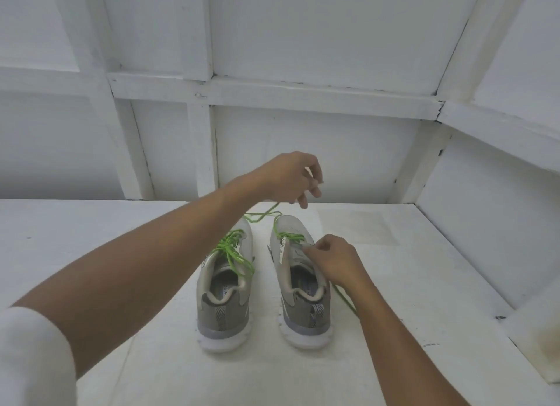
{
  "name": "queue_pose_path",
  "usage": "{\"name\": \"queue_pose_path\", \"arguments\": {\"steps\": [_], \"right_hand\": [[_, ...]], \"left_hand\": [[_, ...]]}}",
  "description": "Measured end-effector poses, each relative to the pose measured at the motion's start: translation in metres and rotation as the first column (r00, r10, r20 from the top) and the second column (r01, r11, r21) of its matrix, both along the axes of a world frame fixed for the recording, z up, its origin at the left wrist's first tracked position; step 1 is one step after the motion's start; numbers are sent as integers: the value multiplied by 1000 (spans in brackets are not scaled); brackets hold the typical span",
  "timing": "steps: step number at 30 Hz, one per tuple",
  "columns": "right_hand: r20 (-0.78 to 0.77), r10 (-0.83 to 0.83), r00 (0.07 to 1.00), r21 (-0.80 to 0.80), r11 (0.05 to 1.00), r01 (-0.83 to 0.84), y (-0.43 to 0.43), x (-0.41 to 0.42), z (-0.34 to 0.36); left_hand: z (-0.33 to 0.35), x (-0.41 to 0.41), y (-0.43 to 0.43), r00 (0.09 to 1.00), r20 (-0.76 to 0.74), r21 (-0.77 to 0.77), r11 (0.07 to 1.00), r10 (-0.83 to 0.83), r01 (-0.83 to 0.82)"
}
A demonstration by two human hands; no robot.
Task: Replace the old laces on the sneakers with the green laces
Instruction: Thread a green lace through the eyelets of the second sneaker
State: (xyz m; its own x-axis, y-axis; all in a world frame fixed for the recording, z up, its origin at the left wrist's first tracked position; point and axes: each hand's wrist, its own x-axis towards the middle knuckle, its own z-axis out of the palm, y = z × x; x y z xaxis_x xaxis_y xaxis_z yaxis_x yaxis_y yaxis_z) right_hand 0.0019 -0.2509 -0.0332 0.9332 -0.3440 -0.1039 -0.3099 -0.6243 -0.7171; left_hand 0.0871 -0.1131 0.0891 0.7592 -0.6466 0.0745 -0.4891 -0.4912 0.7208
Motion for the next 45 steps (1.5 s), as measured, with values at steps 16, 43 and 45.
{"name": "queue_pose_path", "arguments": {"steps": [16, 43, 45], "right_hand": [[-198, -53, 979, 368, 921, 124, -10, 27, -3], [-209, -189, 959, 603, 747, 279, -17, 27, -18], [-213, -192, 958, 608, 742, 284, -17, 28, -19]], "left_hand": [[-103, 10, -13, 956, -91, 140, 954, 280, -267], [-112, 4, -36, 953, 59, 340, 892, 297, -299], [-113, 3, -37, 952, 72, 345, 888, 298, -304]]}}
